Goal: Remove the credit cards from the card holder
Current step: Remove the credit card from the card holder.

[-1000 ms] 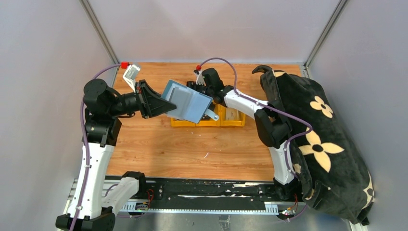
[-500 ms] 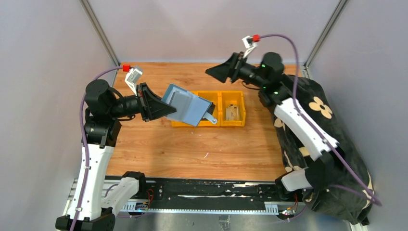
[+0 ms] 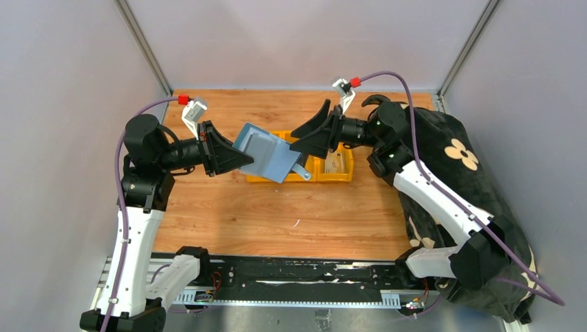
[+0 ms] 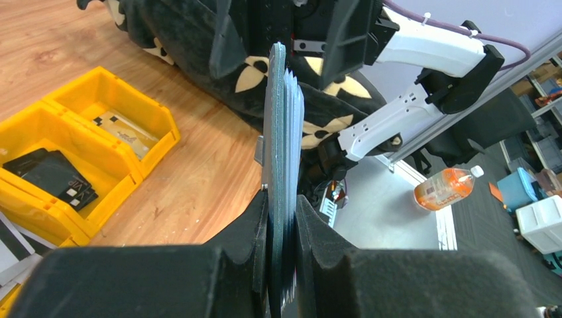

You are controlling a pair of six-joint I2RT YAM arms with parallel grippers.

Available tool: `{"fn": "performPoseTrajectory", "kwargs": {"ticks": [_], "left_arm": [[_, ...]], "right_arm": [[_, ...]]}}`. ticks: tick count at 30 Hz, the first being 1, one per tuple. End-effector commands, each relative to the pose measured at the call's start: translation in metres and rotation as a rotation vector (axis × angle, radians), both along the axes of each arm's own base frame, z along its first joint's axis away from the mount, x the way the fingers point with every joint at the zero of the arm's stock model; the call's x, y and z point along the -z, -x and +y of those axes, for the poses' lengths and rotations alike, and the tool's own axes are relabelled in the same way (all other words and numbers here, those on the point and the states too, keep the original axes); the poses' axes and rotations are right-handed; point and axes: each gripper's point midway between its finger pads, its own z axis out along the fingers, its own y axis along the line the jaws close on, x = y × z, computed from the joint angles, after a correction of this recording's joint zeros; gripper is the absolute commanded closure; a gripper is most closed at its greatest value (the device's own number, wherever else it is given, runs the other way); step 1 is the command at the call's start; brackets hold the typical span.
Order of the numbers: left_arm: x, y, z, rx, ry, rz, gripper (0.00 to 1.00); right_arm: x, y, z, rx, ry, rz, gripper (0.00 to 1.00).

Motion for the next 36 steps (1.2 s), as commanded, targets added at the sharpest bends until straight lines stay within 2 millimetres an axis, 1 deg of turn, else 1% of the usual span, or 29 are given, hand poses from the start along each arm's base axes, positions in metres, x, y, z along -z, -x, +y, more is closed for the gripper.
{"fn": "performPoseTrajectory", "kwargs": {"ticks": [1,3,4,7,11,14,15,18,21,23,26,30,36], "left_arm": [[-0.008,0.003,0.000,0.010,-0.004,-0.048,1.00],[-0.007,0.002,0.000,0.010,-0.005,-0.044,1.00],[-0.007,0.001,0.000,0.010,-0.005,-0.043,1.00],[-0.007,0.001,0.000,0.010,-0.005,-0.043,1.00],[-0.010,0.002,0.000,0.014,-0.002,-0.047,1.00],[-0.008,0.002,0.000,0.011,-0.004,-0.045,1.00],[-0.007,0.002,0.000,0.010,-0.004,-0.042,1.00],[-0.004,0.004,0.000,0.024,-0.005,-0.029,0.80],[-0.003,0.008,0.000,0.038,-0.005,-0.026,0.69],[-0.002,0.008,0.000,0.041,-0.005,-0.029,0.63],[-0.002,0.009,-0.001,0.046,-0.005,-0.027,0.61],[-0.004,0.011,-0.001,0.052,-0.003,-0.029,0.62],[-0.011,0.023,-0.002,0.109,0.004,-0.038,0.62]], "right_arm": [[-0.008,0.035,0.007,-0.114,-0.012,-0.129,0.18],[-0.006,0.040,0.013,-0.122,-0.002,-0.153,0.20],[-0.004,0.042,0.016,-0.131,0.007,-0.154,0.24],[0.005,0.046,0.027,-0.172,0.031,-0.126,0.44],[0.015,0.049,0.036,-0.198,0.047,-0.105,0.67],[0.014,0.045,0.038,-0.176,0.050,-0.096,0.95],[0.014,0.044,0.038,-0.170,0.050,-0.094,1.00],[0.010,0.045,0.035,-0.160,0.047,-0.115,1.00],[0.007,0.048,0.032,-0.163,0.044,-0.128,1.00],[0.005,0.050,0.031,-0.172,0.038,-0.132,1.00],[0.005,0.052,0.030,-0.182,0.035,-0.124,1.00],[0.003,0.053,0.030,-0.186,0.032,-0.128,1.00],[0.005,0.048,0.027,-0.171,0.054,-0.122,1.00]]}}
